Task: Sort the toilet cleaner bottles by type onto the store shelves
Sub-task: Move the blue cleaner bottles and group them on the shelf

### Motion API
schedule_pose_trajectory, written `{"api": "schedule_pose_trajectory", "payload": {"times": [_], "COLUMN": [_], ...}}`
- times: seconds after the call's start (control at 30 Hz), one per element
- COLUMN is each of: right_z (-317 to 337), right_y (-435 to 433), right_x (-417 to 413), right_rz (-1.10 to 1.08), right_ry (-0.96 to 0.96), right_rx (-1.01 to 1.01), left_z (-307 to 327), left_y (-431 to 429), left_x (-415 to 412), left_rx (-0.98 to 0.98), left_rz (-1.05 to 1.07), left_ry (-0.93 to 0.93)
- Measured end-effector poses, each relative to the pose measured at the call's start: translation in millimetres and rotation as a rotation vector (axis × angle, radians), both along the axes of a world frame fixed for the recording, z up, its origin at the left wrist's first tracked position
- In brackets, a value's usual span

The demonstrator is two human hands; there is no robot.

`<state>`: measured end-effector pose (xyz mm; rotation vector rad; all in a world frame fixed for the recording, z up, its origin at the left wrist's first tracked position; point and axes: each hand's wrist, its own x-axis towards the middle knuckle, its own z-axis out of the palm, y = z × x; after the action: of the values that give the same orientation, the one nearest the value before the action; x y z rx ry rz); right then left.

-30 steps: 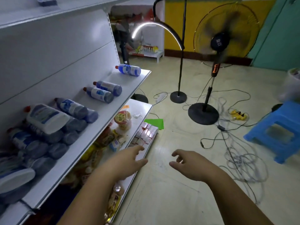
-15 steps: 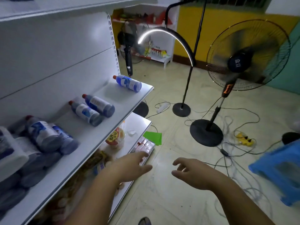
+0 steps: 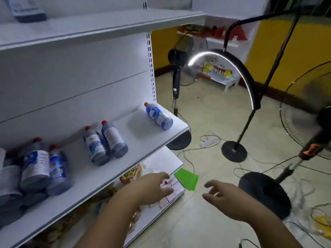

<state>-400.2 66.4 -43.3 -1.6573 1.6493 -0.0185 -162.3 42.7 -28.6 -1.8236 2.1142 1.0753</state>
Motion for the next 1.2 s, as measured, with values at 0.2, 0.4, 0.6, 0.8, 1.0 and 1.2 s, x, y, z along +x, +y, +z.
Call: {"api": "schedule_pose_trajectory", "payload": {"times": [0.2,0.4,0.6,0.8,1.0,1.2], "right_z": [-0.7,3.1,11.3,6.6,-24.1,-40.7], "right_y": [-78.9,-138.9,-201.8,-268.7,-327.4,-354.8], "right_x": [4.3,52.1,96.4,119.5,138.0,155.0], "right_rz": [0.213,0.359,0.432,0.296,0.079,0.042], "right_ry": [-0.020,-0.055,0.007,0.014,-0.030,-0.050], "right_rx": [-0.046,-0.077,-0.144,-0.281,-0.266,-0.081], "left_z": [13.8,12.5,-7.7,-27.7,-46.4,-62.9], "left_y": [-21.7,-37.6,-84.6,-140.0,-189.3,-194.4], "left_x": [-8.1,27.7,72.3,107.2,125.9,101.7], "left_rx": [-0.147,-0.162,-0.208,-0.406,-0.211,-0.309], "left_rz": [0.300,0.536,0.749,0.895,1.062,1.096], "left_ry": [0.044,0.008,0.071,-0.084,-0.210,-0.119]}}
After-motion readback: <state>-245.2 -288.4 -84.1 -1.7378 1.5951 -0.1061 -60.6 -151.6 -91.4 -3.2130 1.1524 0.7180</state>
